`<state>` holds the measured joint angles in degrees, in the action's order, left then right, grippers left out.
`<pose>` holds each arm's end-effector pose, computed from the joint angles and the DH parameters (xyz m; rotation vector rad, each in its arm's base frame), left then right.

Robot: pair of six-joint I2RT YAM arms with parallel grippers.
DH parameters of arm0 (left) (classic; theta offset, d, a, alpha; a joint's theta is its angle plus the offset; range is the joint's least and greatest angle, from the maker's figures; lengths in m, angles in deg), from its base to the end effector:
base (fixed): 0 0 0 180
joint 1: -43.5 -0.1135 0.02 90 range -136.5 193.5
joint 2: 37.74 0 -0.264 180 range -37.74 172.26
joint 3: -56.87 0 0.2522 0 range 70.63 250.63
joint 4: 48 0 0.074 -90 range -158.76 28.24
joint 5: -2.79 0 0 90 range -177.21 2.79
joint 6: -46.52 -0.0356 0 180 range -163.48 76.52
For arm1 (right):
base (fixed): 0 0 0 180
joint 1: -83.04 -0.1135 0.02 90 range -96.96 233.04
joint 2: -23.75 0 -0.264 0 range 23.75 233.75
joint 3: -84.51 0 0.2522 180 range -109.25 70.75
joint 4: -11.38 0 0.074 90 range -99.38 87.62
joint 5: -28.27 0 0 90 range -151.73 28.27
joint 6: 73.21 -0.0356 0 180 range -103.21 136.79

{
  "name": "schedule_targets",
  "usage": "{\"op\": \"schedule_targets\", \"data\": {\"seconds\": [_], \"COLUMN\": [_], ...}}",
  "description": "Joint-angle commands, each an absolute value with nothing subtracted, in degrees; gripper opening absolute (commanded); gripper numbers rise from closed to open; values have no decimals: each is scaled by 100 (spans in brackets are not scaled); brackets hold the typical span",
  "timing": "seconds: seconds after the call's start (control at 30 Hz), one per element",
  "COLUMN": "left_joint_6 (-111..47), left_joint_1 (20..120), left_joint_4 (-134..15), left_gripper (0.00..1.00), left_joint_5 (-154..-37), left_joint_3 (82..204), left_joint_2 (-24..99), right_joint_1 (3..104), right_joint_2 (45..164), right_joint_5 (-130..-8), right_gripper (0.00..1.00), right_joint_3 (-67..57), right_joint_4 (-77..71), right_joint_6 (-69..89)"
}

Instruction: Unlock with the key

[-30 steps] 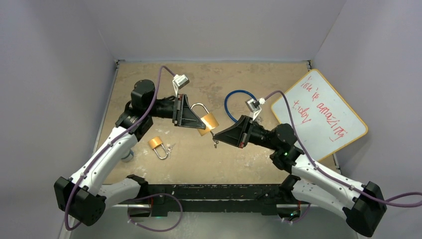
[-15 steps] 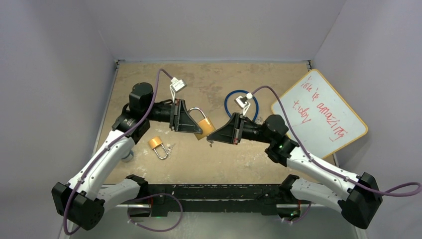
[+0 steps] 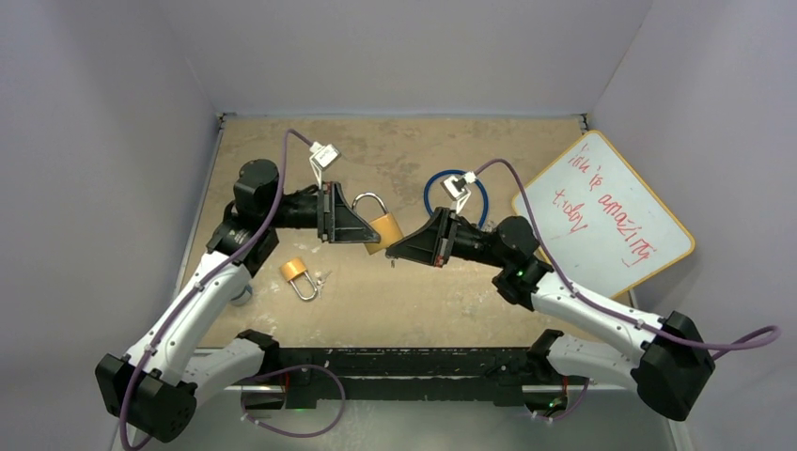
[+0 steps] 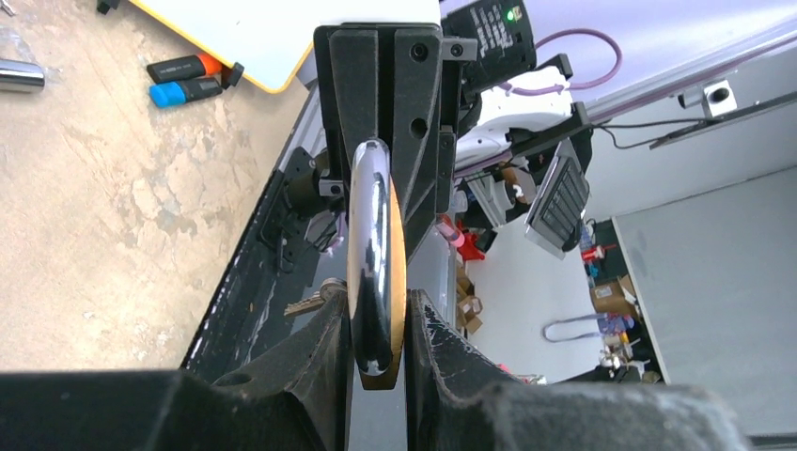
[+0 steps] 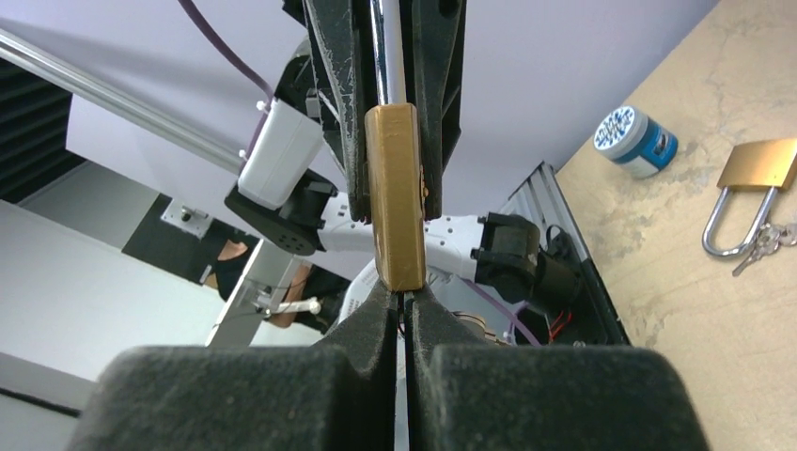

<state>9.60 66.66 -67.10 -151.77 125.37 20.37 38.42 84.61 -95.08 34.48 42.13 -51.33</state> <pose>0.1867 -0.1148 0.3696 0.4809 2.0016 -1.8583 0.1547 0.1802 0.3320 -0.3137 1.5585 1.9785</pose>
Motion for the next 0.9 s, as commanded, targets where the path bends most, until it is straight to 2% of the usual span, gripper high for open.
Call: {"op": "schedule_targets", "data": {"seconds": [0.0, 0.13, 0.37, 0.67, 0.87], "left_joint_6": [1616, 2515, 2385, 1888, 1549], "left_joint_1": [6908, 6908, 6916, 6915, 6912], "left_joint_4": [-6135, -5111, -4395, -3514, -3265], "left_gripper": [0, 0, 0, 0, 0], "left_joint_5": [-15073, -14456, -13914, -13283, -12984], "left_joint_3": [12448, 11911, 11653, 11475, 11481], "left_joint_2": [1847, 1633, 1290, 1104, 1166], "right_joint_1": [3858, 3861, 3862, 3805, 3761], "right_joint_2": [8494, 8371, 8514, 9938, 10002], "right_joint_5": [-8319, -8212, -8127, -7985, -7938], "right_gripper": [0, 0, 0, 0, 0], "right_joint_3": [3619, 4007, 4537, 4385, 4371], "right_joint_4": [5511, 5920, 7363, 10070, 9833], "right_joint_6": [-5389, -5581, -7091, -9955, -10145]}}
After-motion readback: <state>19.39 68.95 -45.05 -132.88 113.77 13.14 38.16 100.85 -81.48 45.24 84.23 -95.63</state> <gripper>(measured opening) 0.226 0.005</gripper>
